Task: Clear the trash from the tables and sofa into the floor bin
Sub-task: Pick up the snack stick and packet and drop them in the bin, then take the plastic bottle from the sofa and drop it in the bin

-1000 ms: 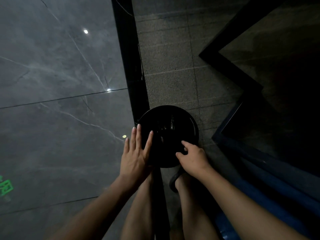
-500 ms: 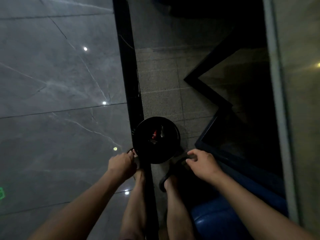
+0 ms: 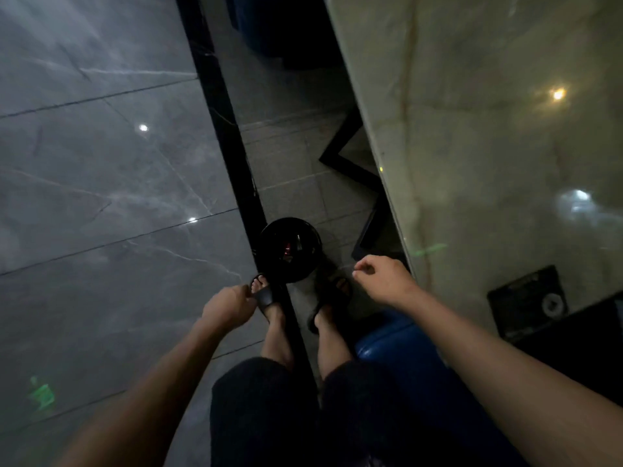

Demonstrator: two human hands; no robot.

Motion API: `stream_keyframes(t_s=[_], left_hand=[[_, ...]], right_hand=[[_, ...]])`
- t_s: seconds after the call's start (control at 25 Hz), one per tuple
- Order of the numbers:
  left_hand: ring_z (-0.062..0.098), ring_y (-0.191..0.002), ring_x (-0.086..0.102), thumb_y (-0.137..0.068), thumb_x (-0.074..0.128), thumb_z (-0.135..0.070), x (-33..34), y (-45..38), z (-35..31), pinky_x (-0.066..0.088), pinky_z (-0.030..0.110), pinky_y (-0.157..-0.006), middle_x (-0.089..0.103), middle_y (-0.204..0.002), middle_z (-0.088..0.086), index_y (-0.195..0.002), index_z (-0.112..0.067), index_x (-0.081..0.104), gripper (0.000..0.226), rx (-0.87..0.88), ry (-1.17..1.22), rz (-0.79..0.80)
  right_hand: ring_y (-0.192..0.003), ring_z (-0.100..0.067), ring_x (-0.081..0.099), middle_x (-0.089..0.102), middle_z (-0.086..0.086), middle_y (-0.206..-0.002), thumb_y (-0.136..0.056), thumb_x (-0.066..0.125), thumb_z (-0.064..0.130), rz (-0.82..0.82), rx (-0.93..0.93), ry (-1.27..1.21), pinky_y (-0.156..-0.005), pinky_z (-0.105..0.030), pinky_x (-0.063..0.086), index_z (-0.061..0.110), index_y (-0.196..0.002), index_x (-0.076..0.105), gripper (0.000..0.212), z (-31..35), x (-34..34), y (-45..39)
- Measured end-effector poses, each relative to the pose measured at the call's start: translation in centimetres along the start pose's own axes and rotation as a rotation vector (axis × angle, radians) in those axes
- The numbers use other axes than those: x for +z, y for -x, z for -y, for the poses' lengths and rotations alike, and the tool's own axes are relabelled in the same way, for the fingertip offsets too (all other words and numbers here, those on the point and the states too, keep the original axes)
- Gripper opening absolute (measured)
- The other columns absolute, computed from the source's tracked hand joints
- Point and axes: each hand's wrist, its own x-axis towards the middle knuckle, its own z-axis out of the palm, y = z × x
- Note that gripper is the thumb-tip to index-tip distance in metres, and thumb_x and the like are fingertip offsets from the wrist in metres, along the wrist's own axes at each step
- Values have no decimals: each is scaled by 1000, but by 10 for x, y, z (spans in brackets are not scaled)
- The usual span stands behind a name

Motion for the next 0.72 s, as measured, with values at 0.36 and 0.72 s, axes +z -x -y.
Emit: stream_keyframes(t_s=[0.36,0.72], left_hand=[[33,-94,70,-94,55,-25,-12,86,11,56,38,-87,73,-101,18,-105,-3,69,28,-100,295,115],[24,-66,62,-93,51,-17,-22,146,3,38,23,-51,74,-95,22,-92,0,66,23,-190,471,-63]], right_hand=[[-90,-19,69,74,2,-87,-85,62,36,-140,95,-361,-87,-37,55,34,-75,64,11,-28,5,112],[-110,-27,63,72,-7,-114,-95,52,28,-48,78,-191,-91,-32,47,19,-107,69,23,-70,29,144]])
